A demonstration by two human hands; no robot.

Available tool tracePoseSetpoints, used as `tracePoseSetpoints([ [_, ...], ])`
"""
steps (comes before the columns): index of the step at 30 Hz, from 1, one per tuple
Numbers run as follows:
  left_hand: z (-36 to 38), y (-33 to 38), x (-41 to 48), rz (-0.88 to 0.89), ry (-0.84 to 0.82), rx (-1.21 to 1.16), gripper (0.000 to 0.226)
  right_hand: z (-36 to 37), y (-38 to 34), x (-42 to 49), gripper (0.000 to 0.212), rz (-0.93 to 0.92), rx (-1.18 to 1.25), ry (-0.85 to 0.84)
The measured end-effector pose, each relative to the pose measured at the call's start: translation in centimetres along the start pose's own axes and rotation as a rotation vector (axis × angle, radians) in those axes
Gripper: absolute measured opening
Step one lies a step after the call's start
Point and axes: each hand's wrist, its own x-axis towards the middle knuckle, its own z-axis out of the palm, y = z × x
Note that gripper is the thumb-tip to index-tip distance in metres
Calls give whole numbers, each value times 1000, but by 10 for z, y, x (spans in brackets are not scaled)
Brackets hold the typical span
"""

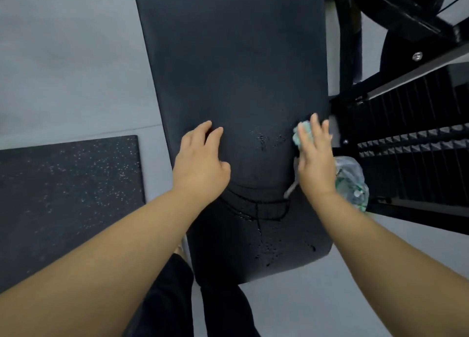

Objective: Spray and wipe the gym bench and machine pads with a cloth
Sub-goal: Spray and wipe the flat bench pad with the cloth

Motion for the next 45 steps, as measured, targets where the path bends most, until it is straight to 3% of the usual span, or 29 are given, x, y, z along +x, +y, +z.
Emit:
tracePoseSetpoints([
  [3, 8, 4, -2, -19, -36, 119, 67, 1, -32, 65, 47, 333, 75, 154],
  [5, 11, 7, -1, -34, -25, 156, 70, 13, -56, 83, 47, 357, 79, 200],
  [7, 11, 8, 0, -36, -29, 197, 71, 27, -71, 66, 49, 150, 92, 153],
  [10, 12, 5, -1, 4, -64, 360, 74, 29, -48, -2, 55, -372, 21, -56],
  [12, 12, 2, -3, 54, -83, 506, 75, 15, -3, -32, 62, -526, -37, -206],
  [13, 12, 0, -2, 72, -83, 555, 76, 5, 15, -36, 63, -519, -46, -228],
  [16, 13, 3, -2, 76, -81, 624, 77, -16, 38, -19, 55, -272, -10, -188],
  [19, 17, 9, 0, 59, -75, 654, 75, -11, 15, 35, 48, 47, 45, 6],
  [22, 17, 8, 1, 58, -84, 652, 73, 9, -35, 70, 47, 163, 51, 153],
  [24, 16, 6, 0, 53, -83, 631, 74, 26, -61, 63, 51, 50, 77, 132],
  [26, 14, 5, -1, 52, -80, 601, 76, 34, -66, 32, 53, -231, 72, 37],
  [28, 13, 4, -2, 45, -88, 569, 76, 26, -39, 2, 54, -525, 9, -135],
  [30, 11, 4, -1, 47, -96, 554, 77, 7, 5, -6, 60, -669, -82, -240],
  [32, 10, 3, -1, 56, -102, 541, 77, -10, 36, -1, 68, -549, -117, -216],
  [34, 9, 1, -2, 53, -110, 528, 77, -15, 35, 14, 66, -296, -91, -118],
  [37, 10, -2, -1, 66, -118, 494, 76, 5, -21, 28, 57, 106, -35, 60],
  [39, 7, -10, -1, 97, -112, 415, 71, 28, -67, 20, 56, 162, 0, 91],
  [42, 1, -30, -12, 180, -78, 239, 61, 54, -100, -25, 52, -178, 55, 1],
  [45, 3, -52, -39, 132, -49, 140, 54, 46, -65, -70, 55, -526, -1, -193],
])
